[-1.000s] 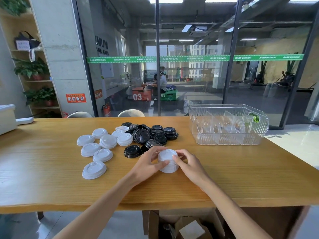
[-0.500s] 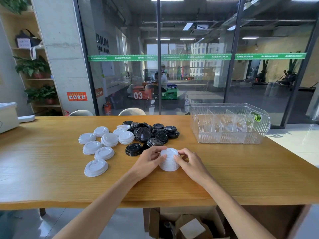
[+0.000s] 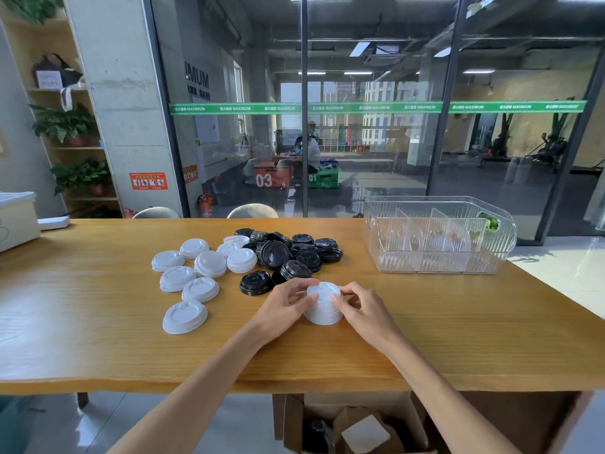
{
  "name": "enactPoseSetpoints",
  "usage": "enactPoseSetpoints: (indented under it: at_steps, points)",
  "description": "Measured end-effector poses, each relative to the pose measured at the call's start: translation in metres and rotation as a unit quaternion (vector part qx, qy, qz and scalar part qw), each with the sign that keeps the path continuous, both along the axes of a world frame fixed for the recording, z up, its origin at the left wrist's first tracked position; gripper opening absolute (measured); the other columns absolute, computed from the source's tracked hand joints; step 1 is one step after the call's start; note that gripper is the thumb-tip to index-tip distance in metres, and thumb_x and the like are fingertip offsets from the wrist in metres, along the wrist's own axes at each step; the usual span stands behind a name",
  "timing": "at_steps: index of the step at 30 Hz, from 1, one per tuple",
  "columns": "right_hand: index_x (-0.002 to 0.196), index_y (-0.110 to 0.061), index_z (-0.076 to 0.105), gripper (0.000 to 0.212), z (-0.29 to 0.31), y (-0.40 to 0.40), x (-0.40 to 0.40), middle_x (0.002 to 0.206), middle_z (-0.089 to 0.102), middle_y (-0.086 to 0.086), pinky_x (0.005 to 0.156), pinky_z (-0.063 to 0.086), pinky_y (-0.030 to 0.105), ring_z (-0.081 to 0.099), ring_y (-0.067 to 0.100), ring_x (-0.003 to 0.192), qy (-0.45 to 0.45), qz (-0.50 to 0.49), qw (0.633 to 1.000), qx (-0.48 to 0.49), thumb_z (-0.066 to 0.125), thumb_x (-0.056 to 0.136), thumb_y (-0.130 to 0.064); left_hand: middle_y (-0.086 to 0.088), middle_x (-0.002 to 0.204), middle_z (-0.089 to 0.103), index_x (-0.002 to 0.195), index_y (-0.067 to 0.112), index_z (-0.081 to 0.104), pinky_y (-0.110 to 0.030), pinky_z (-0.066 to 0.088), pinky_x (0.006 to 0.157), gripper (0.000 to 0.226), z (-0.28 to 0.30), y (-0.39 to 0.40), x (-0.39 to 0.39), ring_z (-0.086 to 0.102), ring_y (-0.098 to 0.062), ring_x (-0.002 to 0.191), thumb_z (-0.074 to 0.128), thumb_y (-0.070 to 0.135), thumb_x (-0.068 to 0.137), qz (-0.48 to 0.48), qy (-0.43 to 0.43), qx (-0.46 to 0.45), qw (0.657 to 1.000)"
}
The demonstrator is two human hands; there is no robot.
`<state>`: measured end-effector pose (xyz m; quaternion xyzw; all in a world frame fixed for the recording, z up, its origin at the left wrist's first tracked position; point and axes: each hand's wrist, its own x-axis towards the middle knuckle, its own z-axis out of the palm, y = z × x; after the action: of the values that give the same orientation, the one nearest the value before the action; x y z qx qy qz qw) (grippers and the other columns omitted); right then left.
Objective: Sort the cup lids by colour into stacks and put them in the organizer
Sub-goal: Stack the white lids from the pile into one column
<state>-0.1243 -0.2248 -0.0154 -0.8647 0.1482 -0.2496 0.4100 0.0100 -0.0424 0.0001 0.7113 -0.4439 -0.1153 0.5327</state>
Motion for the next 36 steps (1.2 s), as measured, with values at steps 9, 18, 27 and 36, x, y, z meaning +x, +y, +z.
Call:
enactPoseSetpoints:
  at_steps: [9,18,27,36]
  points:
    - [0.118,-0.040,0.066,0.022,-0.0024,-0.0013,0.0010,0.119,0.068,-0.006,0.101,0.053,0.039,0.061,0.009,0.116,-0.011,0.007,1.000,0.022,0.064,0.099,-0.051,0.007,0.150,0.063,0.149,0.023,0.059,-0.034,0.047,0.120,0.045,0.0000,0.0002,0.0021,0.058,-0.004,0.139,0.065,0.040,0.107,-0.004,0.002,0.016,1.000]
    - [0.128,-0.038,0.065,0.028,-0.0018,-0.0007,-0.0019,0.118,0.064,-0.016,0.094,0.046,0.025,0.054,0.002,0.120,-0.019,0.003,0.999,0.037,0.064,0.102,-0.050,0.014,0.146,0.065,0.150,0.027,0.058,-0.035,0.047,0.121,0.068,-0.0023,0.0005,0.0012,0.059,-0.001,0.137,0.083,0.052,0.092,0.003,0.016,0.031,0.999]
    - [0.128,-0.026,0.070,0.035,0.0009,0.0004,-0.0011,0.121,0.067,-0.009,0.095,0.045,0.025,0.055,0.006,0.120,-0.003,-0.014,1.000,-0.011,0.069,0.100,-0.047,0.011,0.137,0.070,0.146,0.018,0.062,-0.033,0.050,0.117,0.076,-0.0055,-0.0023,0.0019,0.064,-0.001,0.129,0.095,0.040,0.081,0.008,-0.043,0.042,0.998]
    - [0.140,-0.024,0.069,0.051,0.0057,0.0030,-0.0077,0.127,0.067,-0.013,0.103,0.047,0.029,0.056,0.006,0.125,-0.003,-0.021,1.000,-0.002,0.072,0.097,-0.053,0.013,0.142,0.068,0.153,0.021,0.057,-0.036,0.050,0.117,0.085,-0.0032,0.0011,-0.0004,0.062,-0.001,0.132,0.094,0.047,0.081,-0.001,-0.047,0.056,0.997]
